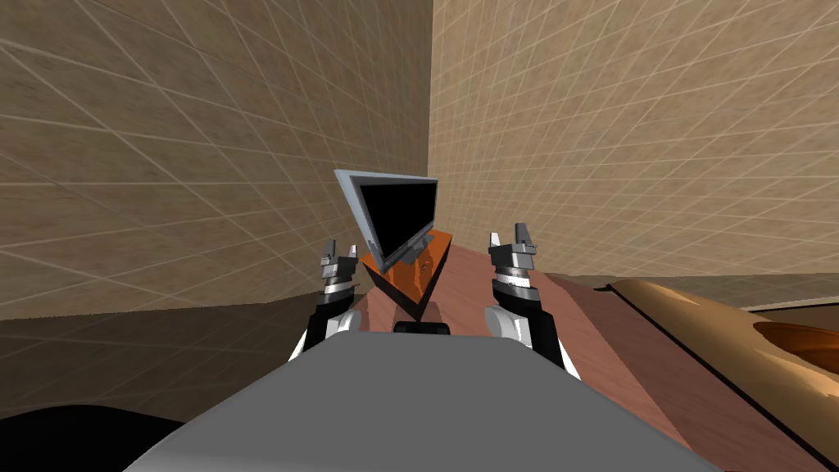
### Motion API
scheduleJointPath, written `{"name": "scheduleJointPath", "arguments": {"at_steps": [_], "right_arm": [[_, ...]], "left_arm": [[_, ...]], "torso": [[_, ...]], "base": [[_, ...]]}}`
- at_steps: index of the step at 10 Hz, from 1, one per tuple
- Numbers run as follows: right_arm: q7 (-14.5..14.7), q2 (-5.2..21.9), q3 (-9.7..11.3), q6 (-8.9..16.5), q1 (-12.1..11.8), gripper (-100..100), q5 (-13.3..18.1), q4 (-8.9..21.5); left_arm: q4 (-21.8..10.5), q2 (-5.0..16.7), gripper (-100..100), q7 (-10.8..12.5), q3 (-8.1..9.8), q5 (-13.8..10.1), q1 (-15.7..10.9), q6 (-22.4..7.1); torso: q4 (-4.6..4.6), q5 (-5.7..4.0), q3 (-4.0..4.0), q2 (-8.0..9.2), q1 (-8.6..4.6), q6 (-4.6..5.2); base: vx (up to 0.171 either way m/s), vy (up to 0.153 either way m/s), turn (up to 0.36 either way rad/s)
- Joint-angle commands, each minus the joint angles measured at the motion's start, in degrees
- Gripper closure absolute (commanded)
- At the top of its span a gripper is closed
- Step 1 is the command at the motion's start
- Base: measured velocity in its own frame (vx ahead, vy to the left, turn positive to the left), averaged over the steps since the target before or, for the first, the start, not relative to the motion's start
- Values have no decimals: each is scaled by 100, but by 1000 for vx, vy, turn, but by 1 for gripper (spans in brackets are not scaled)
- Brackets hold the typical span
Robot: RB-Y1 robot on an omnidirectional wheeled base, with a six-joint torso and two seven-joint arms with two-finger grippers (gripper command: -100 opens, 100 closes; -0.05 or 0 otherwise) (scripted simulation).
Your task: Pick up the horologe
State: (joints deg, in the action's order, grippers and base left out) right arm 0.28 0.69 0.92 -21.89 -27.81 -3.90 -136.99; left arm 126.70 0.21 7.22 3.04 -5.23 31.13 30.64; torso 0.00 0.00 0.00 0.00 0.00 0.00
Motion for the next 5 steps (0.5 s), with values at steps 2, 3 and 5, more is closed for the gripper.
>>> {"name": "scheduleJointPath", "arguments": {"at_steps": [2,3,5], "right_arm": [[0,0,0,0,0,0,0,0],[0,-1,1,0,1,0,0,0],[0,-1,1,0,1,0,0,0]], "left_arm": [[-234,318,-100,20,-39,-328,10,-105],[-329,396,-100,29,-43,-453,9,-150],[-569,538,-100,49,-36,-748,-2,-268]], "torso": [[2,-1,5,10,-4,0],[5,-3,14,25,-17,1],[6,-4,16,28,-21,1]], "base": [[-58,-37,-42],[-82,-57,-47],[-69,-58,-54]]}}
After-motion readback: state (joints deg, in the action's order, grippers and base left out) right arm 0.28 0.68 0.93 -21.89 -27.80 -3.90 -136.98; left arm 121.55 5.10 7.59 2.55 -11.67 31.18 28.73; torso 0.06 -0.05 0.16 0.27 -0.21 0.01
